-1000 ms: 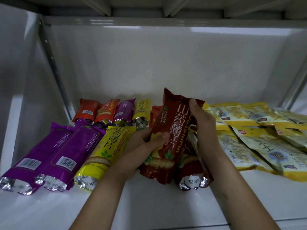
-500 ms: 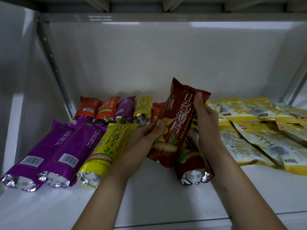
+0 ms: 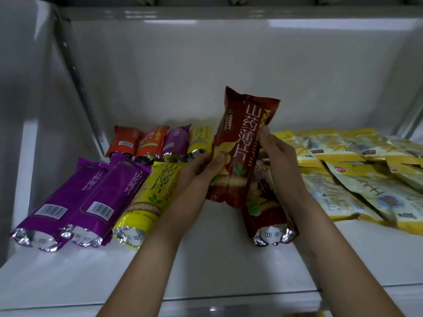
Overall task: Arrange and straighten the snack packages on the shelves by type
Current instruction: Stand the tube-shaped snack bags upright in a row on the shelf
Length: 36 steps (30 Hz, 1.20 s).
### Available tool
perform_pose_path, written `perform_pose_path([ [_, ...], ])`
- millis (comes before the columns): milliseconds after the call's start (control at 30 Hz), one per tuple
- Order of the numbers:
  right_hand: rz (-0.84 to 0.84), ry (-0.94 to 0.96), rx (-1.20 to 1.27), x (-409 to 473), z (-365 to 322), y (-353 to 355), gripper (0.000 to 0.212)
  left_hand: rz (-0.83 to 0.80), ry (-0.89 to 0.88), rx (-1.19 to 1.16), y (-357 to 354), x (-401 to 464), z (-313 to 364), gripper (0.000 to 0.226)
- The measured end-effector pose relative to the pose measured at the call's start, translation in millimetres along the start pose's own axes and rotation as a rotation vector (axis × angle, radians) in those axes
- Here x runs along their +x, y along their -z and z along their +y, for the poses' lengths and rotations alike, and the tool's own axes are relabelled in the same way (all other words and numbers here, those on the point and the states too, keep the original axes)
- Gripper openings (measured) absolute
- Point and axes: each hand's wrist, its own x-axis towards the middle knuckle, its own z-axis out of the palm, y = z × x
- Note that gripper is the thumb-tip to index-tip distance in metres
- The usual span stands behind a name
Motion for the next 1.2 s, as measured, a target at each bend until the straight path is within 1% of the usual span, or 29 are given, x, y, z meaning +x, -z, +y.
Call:
perform_pose_path([
  [100,-0.116,-0.025,-0.055,1.5,3.9,-2.0,0.039,0.064,-0.023,-0.044,0.1,1.0,3.1,0.030],
  [167,-0.111,-0.020,-0.089,3.7,9.8,-1.4,0.039,0.067,-0.019,-0.073,1.4,1.8,3.2,0.034],
  [267,-0.076,0.032,-0.149,6.1,18.4,1.3,0.032,0.024,0.000,-0.094,2.5,2.0,2.9,0.035],
  [367,-0.088,0.046,-0.165,6.7,19.0,-0.4,0.044,0.058,-0.018,-0.062,0.5,0.7,4.9,0.023],
  [433,-0.114,0.088,-0.249,5.8,18.7,-3.3,0.047,0.097,-0.035,-0.074,-1.0,-0.8,6.8,0.019],
  [533,-0.187,0.146,-0.426,1.1,19.7,-3.4,0.055,0.126,-0.060,-0.116,-1.5,-2.0,9.9,0.026],
  [600,-0.227,0.137,-0.422,-0.8,20.3,-3.5,0.055,0.131,-0.078,-0.123,-0.4,-2.3,10.2,0.028],
  [733,-0.156,0.224,-0.443,-0.7,20.7,-6.3,0.057,0.112,-0.099,-0.091,0.1,-2.8,8.3,0.034],
  [800,-0.125,0.244,-0.457,-1.6,20.1,-7.8,0.053,0.107,-0.116,-0.069,0.2,-1.8,8.5,0.038],
  [900,-0.104,0.219,-0.429,-3.9,14.5,-8.3,0.044,0.114,-0.127,-0.062,2.8,0.5,9.3,0.035],
  [933,-0.117,0.238,-0.396,-4.1,14.2,-7.4,0.048,0.108,-0.125,-0.080,3.5,0.4,9.8,0.036],
  [1000,-0.145,0.295,-0.323,-3.7,15.8,-5.6,0.060,0.115,-0.090,-0.168,4.4,-0.7,11.2,0.045],
  [1033,-0.150,0.301,-0.311,-2.8,16.5,-4.5,0.059,0.124,-0.063,-0.222,4.3,-1.2,11.7,0.052],
  [1133,-0.198,0.233,-0.394,-1.2,18.0,-1.9,0.038,0.135,-0.046,-0.283,3.7,-0.9,9.0,0.061],
  [1200,-0.267,0.210,-0.423,-2.0,17.6,-2.2,0.040,0.141,-0.041,-0.257,2.9,-0.1,8.6,0.064],
])
